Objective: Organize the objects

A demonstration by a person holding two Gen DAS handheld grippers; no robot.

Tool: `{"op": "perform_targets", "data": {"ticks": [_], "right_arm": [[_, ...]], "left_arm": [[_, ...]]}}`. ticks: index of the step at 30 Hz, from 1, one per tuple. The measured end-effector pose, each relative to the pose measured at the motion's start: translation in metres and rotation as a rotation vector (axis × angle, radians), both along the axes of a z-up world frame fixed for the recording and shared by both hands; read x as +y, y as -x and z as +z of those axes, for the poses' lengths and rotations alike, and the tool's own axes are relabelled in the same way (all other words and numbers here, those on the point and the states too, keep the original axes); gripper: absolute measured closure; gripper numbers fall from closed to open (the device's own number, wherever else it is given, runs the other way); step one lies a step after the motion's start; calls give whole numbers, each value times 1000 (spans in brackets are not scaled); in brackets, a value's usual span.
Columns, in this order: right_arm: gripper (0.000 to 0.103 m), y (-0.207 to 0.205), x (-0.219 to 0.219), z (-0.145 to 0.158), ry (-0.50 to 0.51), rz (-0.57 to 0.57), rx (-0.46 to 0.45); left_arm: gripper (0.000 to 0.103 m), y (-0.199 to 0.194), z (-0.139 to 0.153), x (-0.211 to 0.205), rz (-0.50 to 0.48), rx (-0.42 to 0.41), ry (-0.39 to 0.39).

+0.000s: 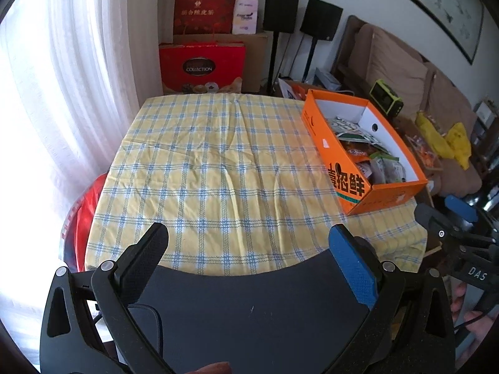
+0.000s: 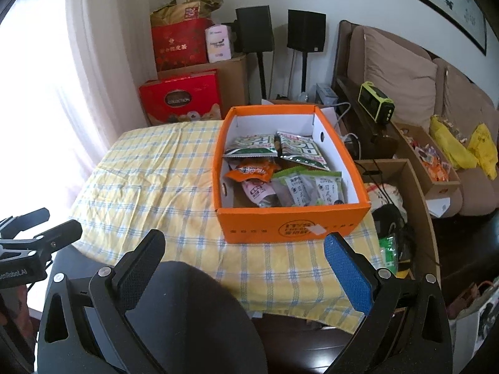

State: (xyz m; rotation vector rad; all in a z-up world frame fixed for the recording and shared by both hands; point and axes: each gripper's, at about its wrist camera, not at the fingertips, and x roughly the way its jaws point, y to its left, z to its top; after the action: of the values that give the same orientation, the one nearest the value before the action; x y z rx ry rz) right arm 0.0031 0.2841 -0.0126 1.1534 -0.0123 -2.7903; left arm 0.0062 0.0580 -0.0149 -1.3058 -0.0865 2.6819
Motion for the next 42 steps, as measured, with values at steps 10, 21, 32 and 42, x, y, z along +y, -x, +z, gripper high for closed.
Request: {"op": "perform_targets", "data": {"ticks": [10, 21, 32, 42], "right_arm": [[0, -8, -5, 2, -2, 5, 0], [0, -11, -6, 3, -8, 2, 4], [0, -12, -7, 7, 2, -4, 8], [0, -13, -10, 6, 5, -3, 5]], "left_arm": [[0, -9, 2, 0, -2, 4, 6], [0, -12, 6, -1, 4, 9, 15], [0, -15, 10, -2, 6, 18, 19], [0, -16, 10, -1, 6, 25, 19]]}}
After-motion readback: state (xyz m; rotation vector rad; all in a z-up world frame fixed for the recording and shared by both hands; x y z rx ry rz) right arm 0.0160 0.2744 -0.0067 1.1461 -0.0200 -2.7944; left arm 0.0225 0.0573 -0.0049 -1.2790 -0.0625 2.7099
